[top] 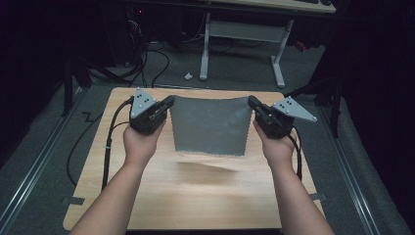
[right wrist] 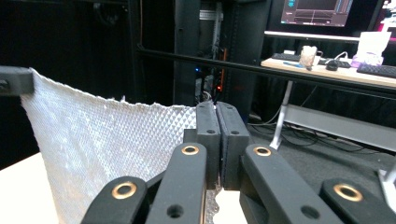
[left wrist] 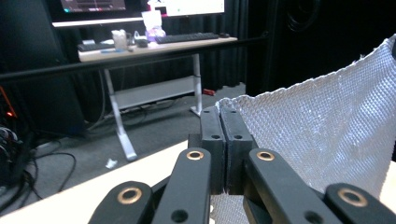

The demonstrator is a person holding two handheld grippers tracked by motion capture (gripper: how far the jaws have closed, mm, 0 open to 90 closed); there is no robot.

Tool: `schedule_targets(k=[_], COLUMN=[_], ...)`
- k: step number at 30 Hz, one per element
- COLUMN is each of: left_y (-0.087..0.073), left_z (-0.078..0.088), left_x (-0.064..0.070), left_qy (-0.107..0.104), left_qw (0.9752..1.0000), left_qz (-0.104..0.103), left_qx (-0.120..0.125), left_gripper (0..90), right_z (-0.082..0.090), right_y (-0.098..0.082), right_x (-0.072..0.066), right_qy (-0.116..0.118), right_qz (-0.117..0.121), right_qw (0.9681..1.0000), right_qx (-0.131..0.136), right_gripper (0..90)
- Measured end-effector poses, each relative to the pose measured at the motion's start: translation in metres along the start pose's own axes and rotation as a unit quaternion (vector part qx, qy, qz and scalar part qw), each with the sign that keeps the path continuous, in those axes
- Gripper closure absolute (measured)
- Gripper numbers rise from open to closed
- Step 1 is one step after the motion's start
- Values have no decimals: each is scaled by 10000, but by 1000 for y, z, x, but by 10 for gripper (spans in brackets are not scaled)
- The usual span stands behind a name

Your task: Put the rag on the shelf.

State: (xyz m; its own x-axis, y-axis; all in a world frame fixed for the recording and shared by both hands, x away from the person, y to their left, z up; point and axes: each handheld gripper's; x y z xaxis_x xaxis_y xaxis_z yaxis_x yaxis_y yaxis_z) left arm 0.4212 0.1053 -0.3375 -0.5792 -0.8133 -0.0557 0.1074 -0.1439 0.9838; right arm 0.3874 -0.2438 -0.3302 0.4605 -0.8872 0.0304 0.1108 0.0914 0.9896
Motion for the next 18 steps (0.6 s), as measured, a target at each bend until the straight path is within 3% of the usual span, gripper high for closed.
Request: schedule_targets(k=[5,11,18], left_y=[7,8,4], left_z=[-13,-33,-57], left_x=[-10,-23,-32], left_qy=[127,200,262], left_qw=[9999,9994,9982], left_qz=[-37,254,425], left_qx=[-54,-122,-325], left_gripper=[891,890,890], right_z=[-18,-39,-62], right_y=[4,3,5], right_x=[7,15,27], right_qy=[0,-18,-143], right_qz=[-45,-78,-88], right_qw=[10000,9999,9996], right_qx=[-44,-128,-246], right_gripper=[899,899,899])
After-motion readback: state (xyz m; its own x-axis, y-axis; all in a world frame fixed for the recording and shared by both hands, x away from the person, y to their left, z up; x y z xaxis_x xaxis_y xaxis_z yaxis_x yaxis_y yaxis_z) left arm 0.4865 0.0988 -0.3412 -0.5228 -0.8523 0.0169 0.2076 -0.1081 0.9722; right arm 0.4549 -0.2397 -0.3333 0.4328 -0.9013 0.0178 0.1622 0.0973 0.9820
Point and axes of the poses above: each handheld gripper's, and its own axes: z roughly backward along the jaws, y roughly out of its top, x roughly to its right, and after that the axes turned 2 degrees about y, right-handed
